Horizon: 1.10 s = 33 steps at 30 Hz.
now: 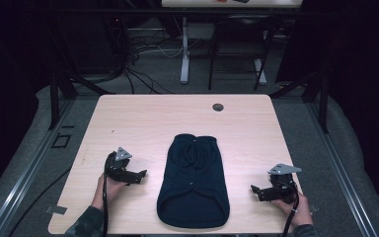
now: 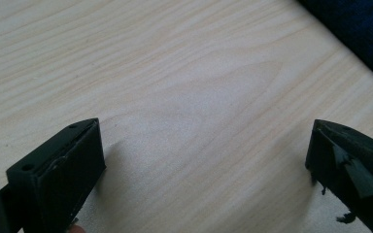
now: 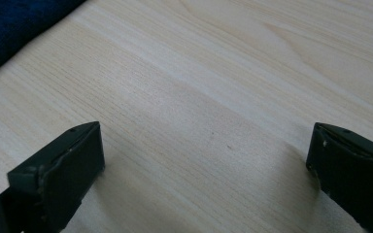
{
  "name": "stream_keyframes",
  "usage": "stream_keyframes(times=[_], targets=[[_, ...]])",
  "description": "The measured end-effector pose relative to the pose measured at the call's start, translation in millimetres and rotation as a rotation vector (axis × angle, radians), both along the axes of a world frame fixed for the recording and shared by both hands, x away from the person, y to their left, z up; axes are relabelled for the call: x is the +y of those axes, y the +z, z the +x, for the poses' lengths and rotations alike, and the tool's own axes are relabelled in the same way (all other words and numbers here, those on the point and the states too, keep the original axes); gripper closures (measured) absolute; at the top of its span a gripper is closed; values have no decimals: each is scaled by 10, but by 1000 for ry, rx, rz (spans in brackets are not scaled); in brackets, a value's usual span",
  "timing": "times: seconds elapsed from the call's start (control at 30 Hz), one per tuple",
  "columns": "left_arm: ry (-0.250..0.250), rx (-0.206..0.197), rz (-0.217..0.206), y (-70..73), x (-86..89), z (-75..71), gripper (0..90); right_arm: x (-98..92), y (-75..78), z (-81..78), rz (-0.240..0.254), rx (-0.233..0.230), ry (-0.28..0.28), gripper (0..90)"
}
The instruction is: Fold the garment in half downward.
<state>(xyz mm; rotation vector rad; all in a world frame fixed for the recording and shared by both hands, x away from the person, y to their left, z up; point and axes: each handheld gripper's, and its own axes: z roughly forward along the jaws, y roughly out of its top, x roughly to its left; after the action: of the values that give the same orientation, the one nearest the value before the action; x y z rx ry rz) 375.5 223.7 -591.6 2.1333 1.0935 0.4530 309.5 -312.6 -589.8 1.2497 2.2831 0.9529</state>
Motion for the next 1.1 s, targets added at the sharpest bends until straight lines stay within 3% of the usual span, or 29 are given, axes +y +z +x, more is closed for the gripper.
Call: stream_keyframes(times=[0.43,0.6,0.8,1.0,1.03,1.07,1.1], targets=[[-3,-1,0,0,0,0,2,44,15,-7,-15,1,10,0],[-14,0,1,1,-2,3,0,90,93,-2,-79,60,11,24],[-22,4,-1,5,-33,25,0,148,159,32,-72,113,4,46],[-32,7,16,29,-89,28,0,203,279,53,-46,110,-11,51],[-35,26,7,44,-95,41,0,232,319,64,-44,106,-12,50],[-36,31,-28,91,-93,70,0,250,337,74,-49,108,-7,49],[-36,31,-28,91,-93,70,0,250,337,74,-49,108,-7,49]])
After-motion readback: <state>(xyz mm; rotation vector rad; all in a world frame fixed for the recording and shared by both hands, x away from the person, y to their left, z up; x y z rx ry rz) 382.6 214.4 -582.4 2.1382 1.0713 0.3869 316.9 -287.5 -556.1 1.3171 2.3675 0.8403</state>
